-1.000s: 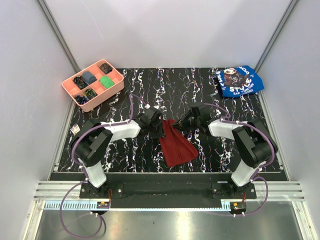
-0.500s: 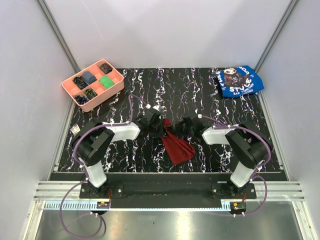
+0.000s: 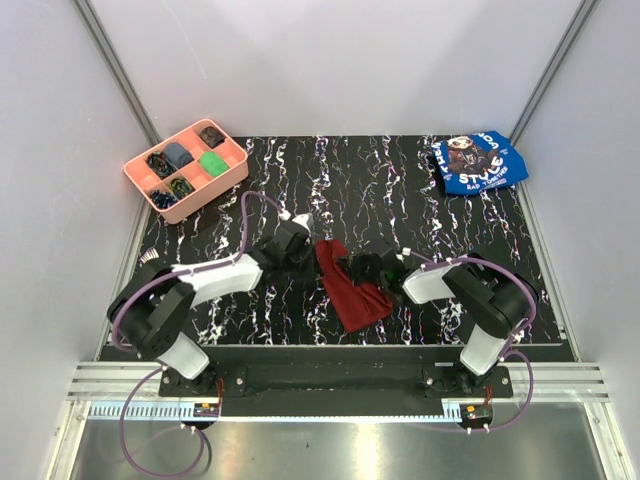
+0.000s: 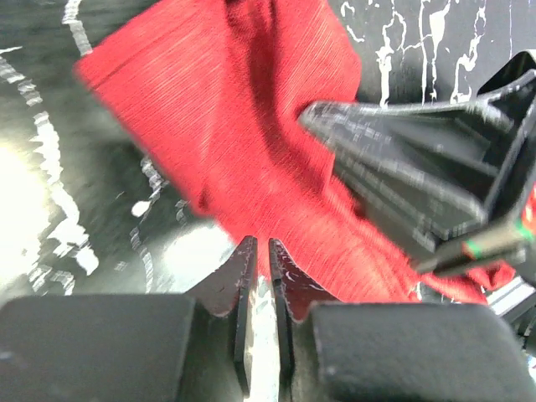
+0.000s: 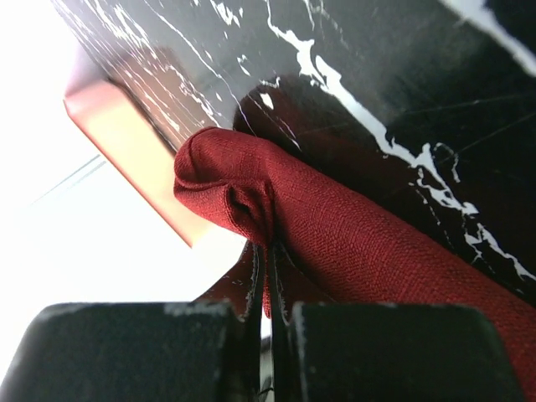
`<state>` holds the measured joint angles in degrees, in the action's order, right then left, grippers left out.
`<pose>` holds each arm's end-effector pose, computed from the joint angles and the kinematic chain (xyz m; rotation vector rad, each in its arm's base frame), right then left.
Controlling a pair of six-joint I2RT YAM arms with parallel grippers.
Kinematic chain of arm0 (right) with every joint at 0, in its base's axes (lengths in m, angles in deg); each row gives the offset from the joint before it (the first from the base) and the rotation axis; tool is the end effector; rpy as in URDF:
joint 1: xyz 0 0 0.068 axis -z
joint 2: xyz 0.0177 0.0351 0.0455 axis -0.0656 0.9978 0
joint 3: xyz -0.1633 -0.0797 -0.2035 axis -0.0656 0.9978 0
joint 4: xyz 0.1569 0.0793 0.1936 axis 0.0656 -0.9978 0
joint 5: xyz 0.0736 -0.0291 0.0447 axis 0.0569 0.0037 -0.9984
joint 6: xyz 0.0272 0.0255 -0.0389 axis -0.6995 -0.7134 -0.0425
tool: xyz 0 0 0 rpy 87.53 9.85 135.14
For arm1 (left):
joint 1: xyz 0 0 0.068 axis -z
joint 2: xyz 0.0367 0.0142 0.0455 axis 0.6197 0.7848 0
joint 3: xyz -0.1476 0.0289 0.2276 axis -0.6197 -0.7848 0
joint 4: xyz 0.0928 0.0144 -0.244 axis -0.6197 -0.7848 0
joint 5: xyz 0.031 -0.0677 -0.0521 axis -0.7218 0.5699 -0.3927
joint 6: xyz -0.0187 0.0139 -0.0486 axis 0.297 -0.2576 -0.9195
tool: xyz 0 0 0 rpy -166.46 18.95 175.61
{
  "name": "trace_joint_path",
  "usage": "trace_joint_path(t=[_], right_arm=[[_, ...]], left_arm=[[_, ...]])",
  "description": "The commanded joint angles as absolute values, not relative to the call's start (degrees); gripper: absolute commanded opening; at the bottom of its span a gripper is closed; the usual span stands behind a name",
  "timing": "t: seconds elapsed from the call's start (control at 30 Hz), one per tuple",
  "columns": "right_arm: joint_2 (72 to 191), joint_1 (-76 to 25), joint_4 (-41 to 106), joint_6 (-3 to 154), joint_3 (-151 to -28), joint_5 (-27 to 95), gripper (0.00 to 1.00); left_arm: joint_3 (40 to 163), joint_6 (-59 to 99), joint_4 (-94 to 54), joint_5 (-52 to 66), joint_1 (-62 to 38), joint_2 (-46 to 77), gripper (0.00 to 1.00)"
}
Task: Fold the napkin into a case and place the utensils inside
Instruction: Fold the 2/3-rectangle-folded napkin at the center of the board.
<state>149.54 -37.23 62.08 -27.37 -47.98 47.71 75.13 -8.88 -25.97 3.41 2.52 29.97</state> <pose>0.2344 0.1988 0.1124 1.4919 2.0640 1.2156 0.2324 -0.2045 0.1698 0.0401 2.5379 -0.7162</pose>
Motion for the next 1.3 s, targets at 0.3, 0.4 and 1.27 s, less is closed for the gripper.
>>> trace_joint_path(t=[0.3, 0.4, 1.27], right_arm=[[147.2, -42.55, 59.11, -35.89, -50.72, 56.69, 0.0], [147.63, -44.31, 56.92, -38.61, -52.56, 59.41, 0.0], [153.0, -45.11, 67.11, -24.4, -52.56, 57.32, 0.22]], left_arm=[[75.31, -8.76, -18.88, 1.16, 4.24, 37.46, 0.08], [74.53, -8.67, -18.09, 0.63, 4.24, 37.55, 0.07], [67.49, -9.37, -25.37, 2.48, 2.57, 24.38, 0.14]])
